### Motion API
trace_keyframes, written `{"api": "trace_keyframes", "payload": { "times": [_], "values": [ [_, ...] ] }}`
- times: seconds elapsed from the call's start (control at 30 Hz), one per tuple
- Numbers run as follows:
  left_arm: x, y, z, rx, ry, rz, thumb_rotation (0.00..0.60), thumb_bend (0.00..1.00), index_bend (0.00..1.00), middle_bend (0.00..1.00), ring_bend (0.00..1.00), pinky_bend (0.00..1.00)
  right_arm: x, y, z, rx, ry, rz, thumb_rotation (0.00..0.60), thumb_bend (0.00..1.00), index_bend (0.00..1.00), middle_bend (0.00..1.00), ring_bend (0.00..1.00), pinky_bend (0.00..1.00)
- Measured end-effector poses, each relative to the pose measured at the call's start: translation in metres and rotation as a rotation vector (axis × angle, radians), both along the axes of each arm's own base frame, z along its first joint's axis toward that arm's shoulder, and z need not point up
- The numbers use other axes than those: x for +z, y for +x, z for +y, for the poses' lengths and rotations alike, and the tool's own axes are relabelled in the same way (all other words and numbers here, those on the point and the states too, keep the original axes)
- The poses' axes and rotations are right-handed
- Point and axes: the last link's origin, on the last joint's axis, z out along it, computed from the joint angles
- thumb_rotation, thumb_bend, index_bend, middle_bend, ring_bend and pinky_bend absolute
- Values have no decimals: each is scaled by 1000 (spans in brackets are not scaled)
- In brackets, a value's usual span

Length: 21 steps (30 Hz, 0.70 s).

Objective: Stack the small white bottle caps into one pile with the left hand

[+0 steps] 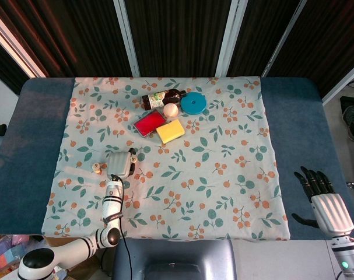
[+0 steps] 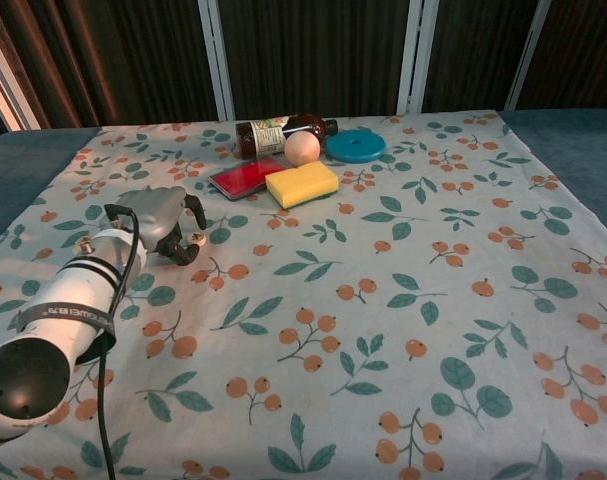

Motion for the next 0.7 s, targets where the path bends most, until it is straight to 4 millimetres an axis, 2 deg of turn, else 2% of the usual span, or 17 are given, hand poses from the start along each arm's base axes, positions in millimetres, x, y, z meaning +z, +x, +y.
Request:
{"api": "trace_keyframes", "payload": {
  "times": [0.4,0.7],
  "values": [
    [-1,-4,1,9,-5,5,600,447,423,1000,1000,1000,0,0,0,0,-1,-2,600,48,0,0,0,0],
    [0,-4,2,4,2,1,600,444,484,1000,1000,1000,1,0,0,0,-4,-2,600,48,0,0,0,0]
  ]
}}
